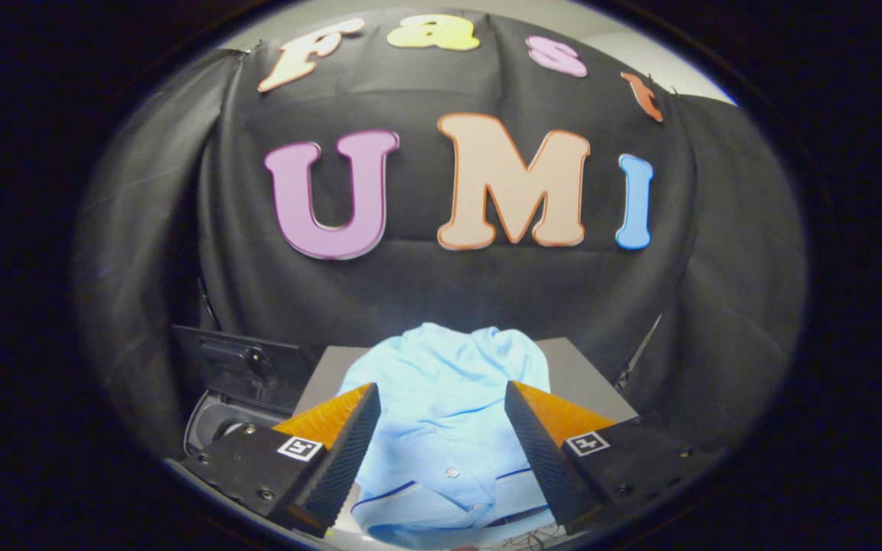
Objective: Put the clothes into the washing machine and then close the washing machine lid.
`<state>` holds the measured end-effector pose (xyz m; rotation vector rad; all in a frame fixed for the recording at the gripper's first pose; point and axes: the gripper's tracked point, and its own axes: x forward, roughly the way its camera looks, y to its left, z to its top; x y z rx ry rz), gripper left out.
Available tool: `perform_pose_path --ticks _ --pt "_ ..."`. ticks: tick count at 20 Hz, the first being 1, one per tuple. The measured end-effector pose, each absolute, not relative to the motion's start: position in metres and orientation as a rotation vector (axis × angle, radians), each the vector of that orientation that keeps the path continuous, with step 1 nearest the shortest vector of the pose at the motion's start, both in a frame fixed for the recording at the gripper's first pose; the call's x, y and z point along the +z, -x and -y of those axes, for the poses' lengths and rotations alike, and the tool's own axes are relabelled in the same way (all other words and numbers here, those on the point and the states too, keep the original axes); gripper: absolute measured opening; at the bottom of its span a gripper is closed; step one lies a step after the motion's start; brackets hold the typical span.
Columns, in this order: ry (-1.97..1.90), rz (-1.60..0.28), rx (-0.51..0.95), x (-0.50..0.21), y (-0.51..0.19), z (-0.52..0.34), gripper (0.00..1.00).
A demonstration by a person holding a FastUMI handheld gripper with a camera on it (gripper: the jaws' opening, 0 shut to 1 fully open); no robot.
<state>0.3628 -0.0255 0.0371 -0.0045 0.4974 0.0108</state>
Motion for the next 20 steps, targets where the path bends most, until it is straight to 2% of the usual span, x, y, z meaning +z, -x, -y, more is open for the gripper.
perform_pose_path --ticks 2,6,8,11,12,17,18,20 --pt "0.016 -0.557 -0.028 0.025 -0.376 0.029 0.99" --pt "0.064 -0.669 -0.001 -0.004 -0.387 0.010 0.99" --pt "0.121 -0.731 -0.065 -0.020 -0.385 0.025 0.98" --pt "-0.084 -0.777 -0.122 -0.048 -0.389 0.030 0.98" --pt "-0.114 -0.718 -0.135 -0.039 -0.398 0.035 0.86" --pt "0.078 -0.740 -0.158 -0.042 -0.387 0.039 0.23" --pt "0.113 -0.720 -0.123 -0.041 -0.385 0.033 0.11" --pt "0.128 -0.716 -0.093 -0.042 -0.377 0.027 0.03"
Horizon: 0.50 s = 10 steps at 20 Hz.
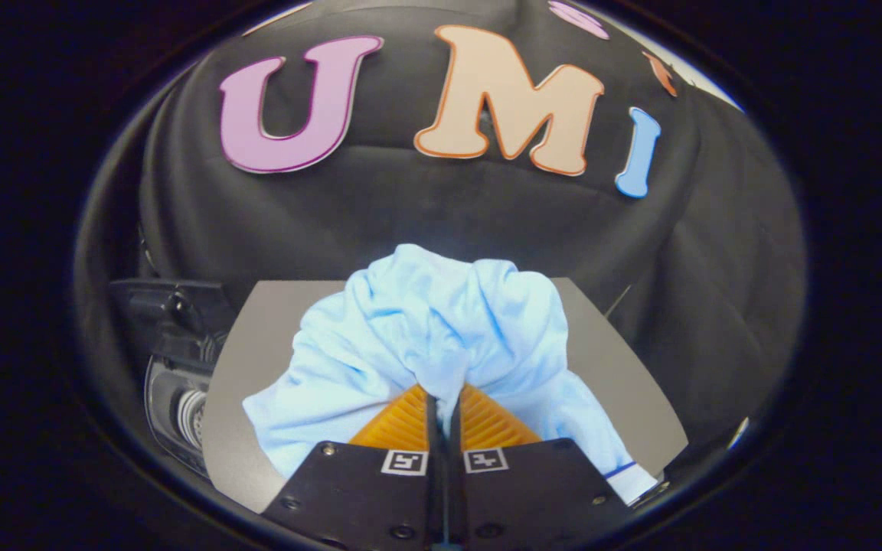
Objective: Put the clothes into the washing machine and then close the washing machine lid.
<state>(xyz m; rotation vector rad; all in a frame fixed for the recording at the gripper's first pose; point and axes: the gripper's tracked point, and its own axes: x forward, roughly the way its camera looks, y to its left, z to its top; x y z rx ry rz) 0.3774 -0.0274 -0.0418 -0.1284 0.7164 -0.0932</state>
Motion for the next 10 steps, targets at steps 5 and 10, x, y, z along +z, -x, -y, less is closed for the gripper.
perform_pose_path --ticks 5,10 --pt "0.034 -0.662 -0.064 -0.014 -0.357 0.022 0.01" --pt "0.003 -0.562 0.004 0.049 -0.338 0.001 0.01"
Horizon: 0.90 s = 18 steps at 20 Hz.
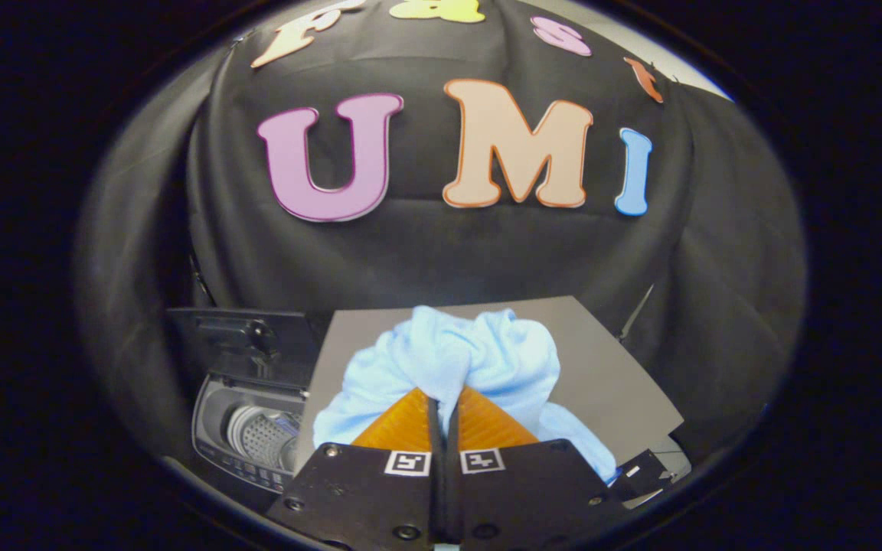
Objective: Put the clothes into the washing machine and then close the washing machine lid.
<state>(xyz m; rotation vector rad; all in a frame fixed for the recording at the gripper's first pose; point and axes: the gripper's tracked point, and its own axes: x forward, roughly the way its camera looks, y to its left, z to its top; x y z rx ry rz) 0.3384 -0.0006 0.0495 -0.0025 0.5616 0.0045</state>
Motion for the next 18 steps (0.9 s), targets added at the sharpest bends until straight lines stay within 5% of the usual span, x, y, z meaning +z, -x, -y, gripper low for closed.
perform_pose_path --ticks 18 --pt "-0.105 -0.205 0.330 0.142 -0.349 -0.232 0.00"
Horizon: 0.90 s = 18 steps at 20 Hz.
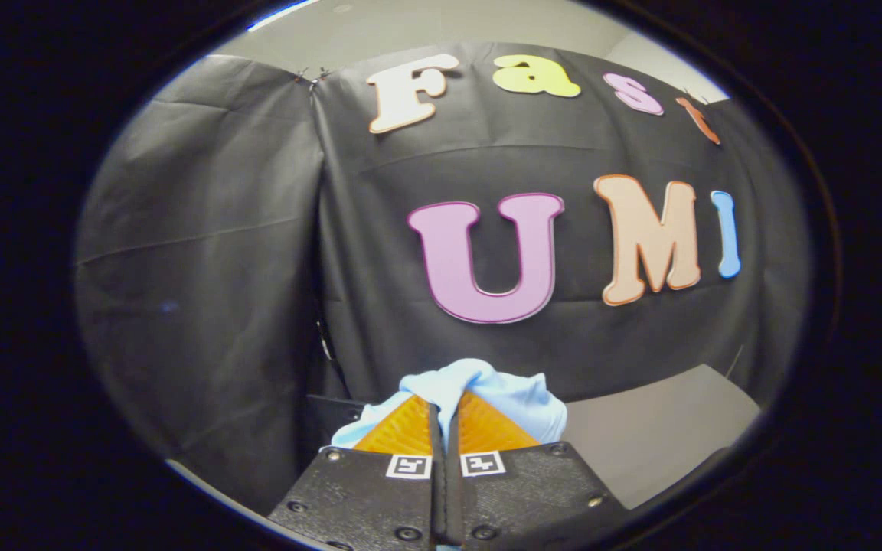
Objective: Put the clothes into the washing machine and then close the washing machine lid.
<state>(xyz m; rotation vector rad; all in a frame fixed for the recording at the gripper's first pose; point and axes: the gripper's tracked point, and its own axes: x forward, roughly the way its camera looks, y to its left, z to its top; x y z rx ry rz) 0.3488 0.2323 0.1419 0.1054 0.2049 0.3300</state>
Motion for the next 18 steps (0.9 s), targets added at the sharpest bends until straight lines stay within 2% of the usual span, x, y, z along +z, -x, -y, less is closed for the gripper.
perform_pose_path --ticks 7,11,18 --pt "0.001 -0.241 0.447 0.077 -0.358 -0.320 0.00" --pt "0.053 -0.316 0.487 0.014 -0.362 -0.358 0.00" --pt "0.056 -0.471 0.480 -0.091 -0.383 -0.366 0.00"
